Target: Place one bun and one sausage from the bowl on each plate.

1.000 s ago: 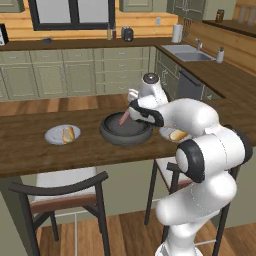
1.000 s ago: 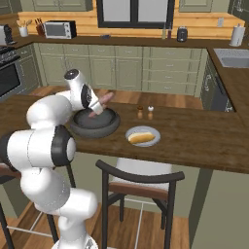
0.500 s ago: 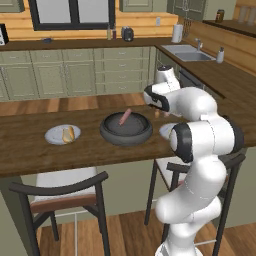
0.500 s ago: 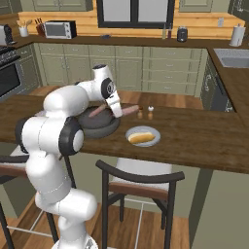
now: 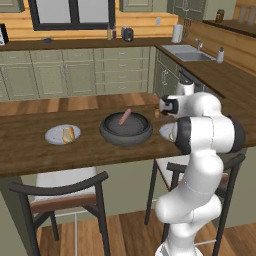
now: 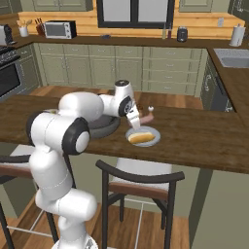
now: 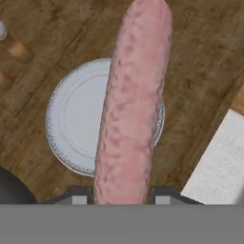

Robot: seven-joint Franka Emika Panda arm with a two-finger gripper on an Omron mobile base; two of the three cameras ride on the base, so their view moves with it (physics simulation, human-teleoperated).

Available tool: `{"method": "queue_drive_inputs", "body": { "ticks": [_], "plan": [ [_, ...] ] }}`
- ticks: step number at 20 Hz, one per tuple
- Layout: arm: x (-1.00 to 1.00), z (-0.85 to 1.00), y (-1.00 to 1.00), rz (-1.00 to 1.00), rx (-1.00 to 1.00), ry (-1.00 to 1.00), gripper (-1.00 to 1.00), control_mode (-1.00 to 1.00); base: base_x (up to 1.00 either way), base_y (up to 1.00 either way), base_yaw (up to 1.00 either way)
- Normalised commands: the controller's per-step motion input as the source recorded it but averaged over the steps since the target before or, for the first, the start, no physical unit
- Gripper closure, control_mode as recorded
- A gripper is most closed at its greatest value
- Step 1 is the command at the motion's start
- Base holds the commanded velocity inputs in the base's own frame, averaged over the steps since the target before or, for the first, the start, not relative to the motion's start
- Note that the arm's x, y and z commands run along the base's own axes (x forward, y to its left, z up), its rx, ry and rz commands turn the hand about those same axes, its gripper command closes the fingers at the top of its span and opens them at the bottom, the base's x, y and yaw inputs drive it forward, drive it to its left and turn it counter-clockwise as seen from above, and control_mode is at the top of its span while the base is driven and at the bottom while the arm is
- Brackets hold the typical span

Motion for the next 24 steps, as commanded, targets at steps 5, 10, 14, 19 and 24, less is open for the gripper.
{"method": "queue_drive_inputs", "body": {
  "ticks": [5,10,14,19,24],
  "plan": [
    [0.13,-0.29,0.0,0.0,0.04,-0.16,1.0,-1.0,0.0,0.0,0.0],
    [0.38,-0.11,0.1,0.0,0.03,-0.04,1.0,-1.0,0.0,0.0,0.0],
    [0.3,-0.02,0.15,0.0,0.0,0.02,1.0,-1.0,0.0,0.0,0.0],
    [0.15,-0.49,0.04,0.02,0.0,0.07,-1.0,-1.0,0.0,0.0,0.0],
    [0.08,0.08,0.01,0.0,0.01,0.0,-1.0,-1.0,0.0,0.0,0.0]
  ]
}}
